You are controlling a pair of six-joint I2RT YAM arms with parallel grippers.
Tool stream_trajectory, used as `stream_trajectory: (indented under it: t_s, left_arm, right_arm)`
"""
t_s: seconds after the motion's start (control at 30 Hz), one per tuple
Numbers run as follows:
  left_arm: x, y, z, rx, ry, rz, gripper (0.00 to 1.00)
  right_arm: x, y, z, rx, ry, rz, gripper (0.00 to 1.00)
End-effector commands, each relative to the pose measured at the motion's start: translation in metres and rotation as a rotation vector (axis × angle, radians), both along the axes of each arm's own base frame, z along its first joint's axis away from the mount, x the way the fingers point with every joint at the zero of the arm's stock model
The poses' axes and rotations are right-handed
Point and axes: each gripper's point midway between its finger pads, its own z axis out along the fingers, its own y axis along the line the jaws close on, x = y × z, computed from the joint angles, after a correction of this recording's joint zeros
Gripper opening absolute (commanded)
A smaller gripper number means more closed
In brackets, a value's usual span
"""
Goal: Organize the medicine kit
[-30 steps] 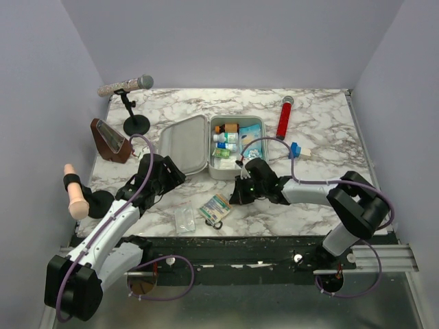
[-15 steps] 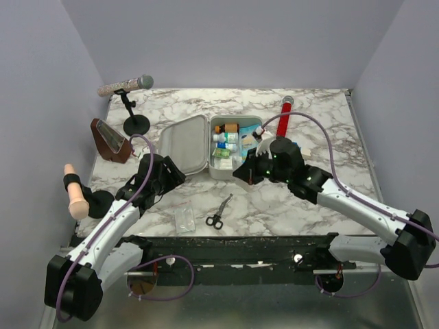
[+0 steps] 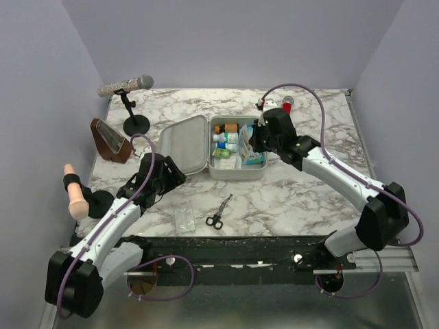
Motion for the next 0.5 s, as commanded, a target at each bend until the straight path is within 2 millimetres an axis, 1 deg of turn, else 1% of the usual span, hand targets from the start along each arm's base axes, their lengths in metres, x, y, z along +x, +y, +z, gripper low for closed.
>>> stream_trajectory:
  t_s: [0.0,0.13,0.27,0.37,0.47]
  left_arm:
    - [0.007,-0.005,0.017,-0.013,-0.039,-0.026,0.73]
    - [0.007,-0.007,0.015,-0.016,-0.034,-0.032,0.73]
    - [0.007,-0.008,0.009,-0.017,-0.024,-0.037,0.73]
    - [0.007,-0.009,0.008,-0.021,-0.02,-0.04,0.73]
    - [0.008,-0.01,0.007,-0.023,-0.017,-0.043,0.73]
  right_arm:
    - [0.029,-0.022,-0.017,-0.106,0.023,-0.094,0.01]
    - [0.046,-0.027,-0.034,-0.145,0.044,-0.123,0.01]
    - [0.058,-0.034,-0.053,-0.188,0.077,-0.148,0.01]
    - [0.064,-0.038,-0.062,-0.197,0.093,-0.171,0.01]
    - [0.072,-0.038,-0.063,-0.2,0.092,-0.191,0.01]
